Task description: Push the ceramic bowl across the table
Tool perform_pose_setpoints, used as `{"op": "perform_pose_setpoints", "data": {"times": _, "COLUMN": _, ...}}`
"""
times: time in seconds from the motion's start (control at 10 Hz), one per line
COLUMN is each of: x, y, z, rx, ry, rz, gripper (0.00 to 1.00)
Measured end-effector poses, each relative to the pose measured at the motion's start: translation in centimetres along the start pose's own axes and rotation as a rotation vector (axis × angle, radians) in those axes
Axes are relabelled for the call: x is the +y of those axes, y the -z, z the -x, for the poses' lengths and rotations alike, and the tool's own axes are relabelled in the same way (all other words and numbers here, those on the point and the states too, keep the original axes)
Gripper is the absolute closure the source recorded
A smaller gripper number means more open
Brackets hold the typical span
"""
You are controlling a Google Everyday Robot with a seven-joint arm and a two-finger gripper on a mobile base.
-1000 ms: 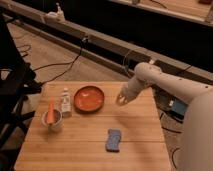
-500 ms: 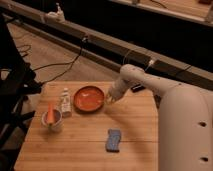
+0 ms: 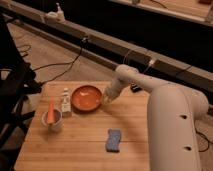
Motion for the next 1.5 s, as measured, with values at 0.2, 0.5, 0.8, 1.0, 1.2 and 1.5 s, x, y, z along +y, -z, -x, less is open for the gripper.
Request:
{"op": "perform_pose_setpoints", "data": {"times": 0.2, "x": -0.2, "y": 0.0, "z": 0.0, "rx": -0.004, "ry": 0.004, "rz": -0.004, "gripper": 1.00}}
{"op": "perform_pose_setpoints", "data": {"times": 0.5, "x": -0.5, "y": -1.0, "z": 0.7, "rx": -0.032, "ry": 0.016, "rz": -0.002, "gripper": 1.00}}
{"op": "perform_pose_setpoints", "data": {"times": 0.8, "x": -1.5, "y": -2.1, "z": 1.5, "rx": -0.062, "ry": 0.038, "rz": -0.006, "gripper": 1.00}}
{"op": "perform_pose_setpoints", "data": {"times": 1.0, "x": -2.9, "y": -3.0, "z": 2.4, "rx": -0.085, "ry": 0.072, "rz": -0.011, "gripper": 1.00}}
{"op": "perform_pose_setpoints", "data": {"times": 1.2, "x": -4.4, "y": -4.2, "z": 3.2, "rx": -0.110, "ry": 0.106, "rz": -0.012, "gripper": 1.00}}
{"op": "perform_pose_setpoints", "data": {"times": 1.5, "x": -6.9, "y": -6.9, "z": 4.6, "rx": -0.163, "ry": 0.165, "rz": -0.002, "gripper": 1.00}}
